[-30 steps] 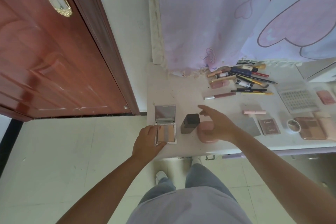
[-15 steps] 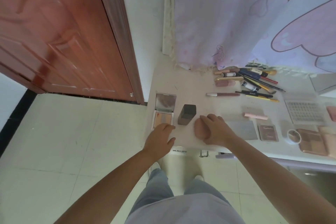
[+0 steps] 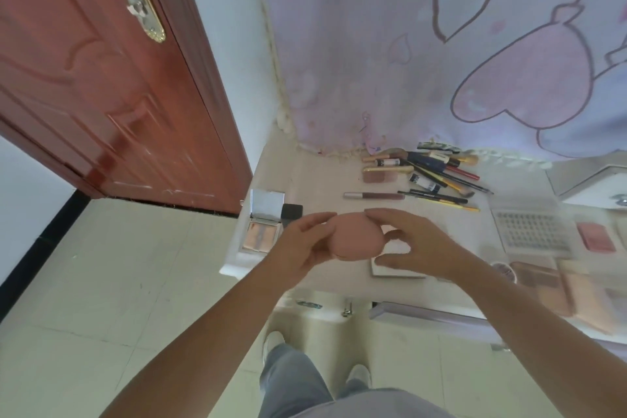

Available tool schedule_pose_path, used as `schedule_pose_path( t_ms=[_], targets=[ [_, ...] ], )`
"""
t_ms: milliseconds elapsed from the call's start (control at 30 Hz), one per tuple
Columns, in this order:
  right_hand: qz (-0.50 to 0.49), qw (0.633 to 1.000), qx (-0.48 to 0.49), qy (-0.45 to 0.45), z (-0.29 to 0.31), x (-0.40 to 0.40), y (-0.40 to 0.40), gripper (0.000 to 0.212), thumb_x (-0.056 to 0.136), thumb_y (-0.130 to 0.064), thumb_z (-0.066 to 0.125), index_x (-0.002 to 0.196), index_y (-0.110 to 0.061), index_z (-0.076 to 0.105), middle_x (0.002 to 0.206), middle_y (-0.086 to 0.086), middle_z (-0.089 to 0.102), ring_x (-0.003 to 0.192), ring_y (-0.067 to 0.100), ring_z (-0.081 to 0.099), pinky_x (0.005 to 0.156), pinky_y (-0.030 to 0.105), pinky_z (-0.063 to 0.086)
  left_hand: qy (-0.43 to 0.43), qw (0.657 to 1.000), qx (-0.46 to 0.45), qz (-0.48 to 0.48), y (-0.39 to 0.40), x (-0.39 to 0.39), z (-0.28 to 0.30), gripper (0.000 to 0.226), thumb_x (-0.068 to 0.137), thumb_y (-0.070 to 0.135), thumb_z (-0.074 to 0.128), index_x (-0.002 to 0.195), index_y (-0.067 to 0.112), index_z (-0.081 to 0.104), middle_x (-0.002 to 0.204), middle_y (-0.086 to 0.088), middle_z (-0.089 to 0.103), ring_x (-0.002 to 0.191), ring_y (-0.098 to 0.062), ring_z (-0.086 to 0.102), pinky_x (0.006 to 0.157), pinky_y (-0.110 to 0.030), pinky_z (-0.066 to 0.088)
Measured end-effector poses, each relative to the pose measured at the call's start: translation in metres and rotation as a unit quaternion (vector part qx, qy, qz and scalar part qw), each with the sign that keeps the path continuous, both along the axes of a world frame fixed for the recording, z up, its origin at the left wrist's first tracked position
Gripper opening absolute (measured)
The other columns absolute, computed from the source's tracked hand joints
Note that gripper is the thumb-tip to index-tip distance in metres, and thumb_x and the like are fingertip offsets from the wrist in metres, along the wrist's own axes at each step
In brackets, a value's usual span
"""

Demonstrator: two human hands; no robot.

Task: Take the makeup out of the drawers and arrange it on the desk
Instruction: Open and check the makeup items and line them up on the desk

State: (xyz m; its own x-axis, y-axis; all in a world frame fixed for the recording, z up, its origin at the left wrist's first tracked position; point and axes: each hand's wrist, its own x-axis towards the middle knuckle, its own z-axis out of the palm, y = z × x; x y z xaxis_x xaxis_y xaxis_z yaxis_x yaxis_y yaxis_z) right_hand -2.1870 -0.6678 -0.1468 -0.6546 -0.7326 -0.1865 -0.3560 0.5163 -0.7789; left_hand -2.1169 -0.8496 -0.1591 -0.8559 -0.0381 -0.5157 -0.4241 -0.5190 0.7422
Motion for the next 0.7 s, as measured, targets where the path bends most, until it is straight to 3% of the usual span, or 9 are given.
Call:
schedule_pose_path(
  t_ms=[67, 167, 267, 367, 500, 567, 633, 700],
  targets=[
    [-0.025, 0.997, -0.068, -0.018, 0.005, -0.005, 0.014, 0.063, 0.071, -0.002, 0.075, 0.113, -0.037, 0.044, 0.117, -0.001, 0.055, 0.090, -0.011, 0.056, 0.079, 0.006, 0.046, 0.013, 1.000, 0.026, 0.007, 0.007, -0.003, 0.008, 0.021, 0.093, -0.001, 0.040, 0.089, 0.006, 0.059, 0.068, -0.004, 0.067, 0.051, -0.008, 0.064, 0.048, -0.018, 0.054],
    [-0.030, 0.995, -0.094, 0.021, 0.010, -0.008, 0.023, 0.053, 0.065, -0.030, 0.070, 0.113, -0.032, 0.049, 0.107, -0.012, 0.052, 0.091, -0.011, 0.055, 0.079, 0.007, 0.048, 0.024, 0.999, 0.033, 0.017, 0.019, -0.006, 0.018, 0.017, 0.093, 0.002, 0.041, 0.086, 0.003, 0.057, 0.065, -0.004, 0.065, 0.050, -0.008, 0.063, 0.047, -0.017, 0.053],
    [-0.050, 0.989, -0.126, 0.056, 0.011, -0.014, 0.028, 0.044, 0.072, -0.009, 0.071, 0.109, -0.024, 0.054, 0.098, -0.008, 0.049, 0.089, -0.004, 0.057, 0.080, 0.002, 0.045, 0.025, 0.998, 0.021, 0.046, 0.032, -0.012, 0.026, 0.023, 0.095, 0.006, 0.041, 0.078, 0.002, 0.056, 0.065, -0.006, 0.062, 0.047, -0.007, 0.062, 0.047, -0.017, 0.054],
    [-0.057, 0.983, -0.142, 0.101, 0.014, -0.016, 0.030, 0.035, 0.074, -0.016, 0.062, 0.110, -0.018, 0.058, 0.097, -0.014, 0.046, 0.091, 0.004, 0.055, 0.082, 0.005, 0.047, 0.052, 0.996, 0.033, 0.060, 0.037, -0.015, 0.031, 0.030, 0.096, 0.010, 0.039, 0.078, 0.000, 0.060, 0.065, -0.006, 0.068, 0.054, -0.008, 0.066, 0.055, -0.019, 0.057],
    [-0.094, 0.977, -0.180, 0.069, 0.018, -0.015, 0.033, 0.037, 0.074, -0.022, 0.062, 0.110, -0.022, 0.054, 0.098, -0.014, 0.050, 0.091, -0.012, 0.054, 0.078, 0.002, 0.045, 0.101, 0.993, 0.052, 0.033, 0.036, -0.010, 0.038, 0.024, 0.092, -0.002, 0.039, 0.088, 0.001, 0.062, 0.078, -0.007, 0.071, 0.067, -0.012, 0.070, 0.061, -0.018, 0.057],
    [-0.101, 0.976, -0.173, 0.080, 0.019, -0.016, 0.034, 0.038, 0.080, -0.006, 0.064, 0.114, -0.019, 0.055, 0.098, -0.015, 0.050, 0.091, -0.017, 0.052, 0.078, 0.000, 0.043, 0.102, 0.994, 0.033, 0.025, 0.037, -0.010, 0.040, 0.020, 0.090, -0.006, 0.040, 0.094, 0.002, 0.058, 0.085, -0.009, 0.067, 0.068, -0.011, 0.070, 0.064, -0.016, 0.057],
    [-0.100, 0.978, -0.157, 0.094, 0.020, -0.018, 0.033, 0.041, 0.081, 0.004, 0.062, 0.117, -0.016, 0.056, 0.099, -0.015, 0.051, 0.092, -0.008, 0.055, 0.080, 0.001, 0.043, 0.099, 0.994, 0.026, 0.035, 0.038, -0.012, 0.042, 0.018, 0.090, -0.007, 0.041, 0.095, 0.003, 0.055, 0.091, -0.011, 0.061, 0.066, -0.011, 0.070, 0.065, -0.017, 0.057],
    [-0.101, 0.981, -0.138, 0.088, 0.019, -0.021, 0.032, 0.042, 0.082, 0.006, 0.058, 0.120, -0.011, 0.056, 0.104, -0.008, 0.056, 0.097, 0.005, 0.056, 0.088, 0.012, 0.047, 0.101, 0.994, 0.016, 0.041, 0.039, -0.015, 0.045, 0.020, 0.088, -0.010, 0.044, 0.095, 0.006, 0.053, 0.095, -0.010, 0.057, 0.072, -0.015, 0.067, 0.067, -0.019, 0.058]
  ],
)
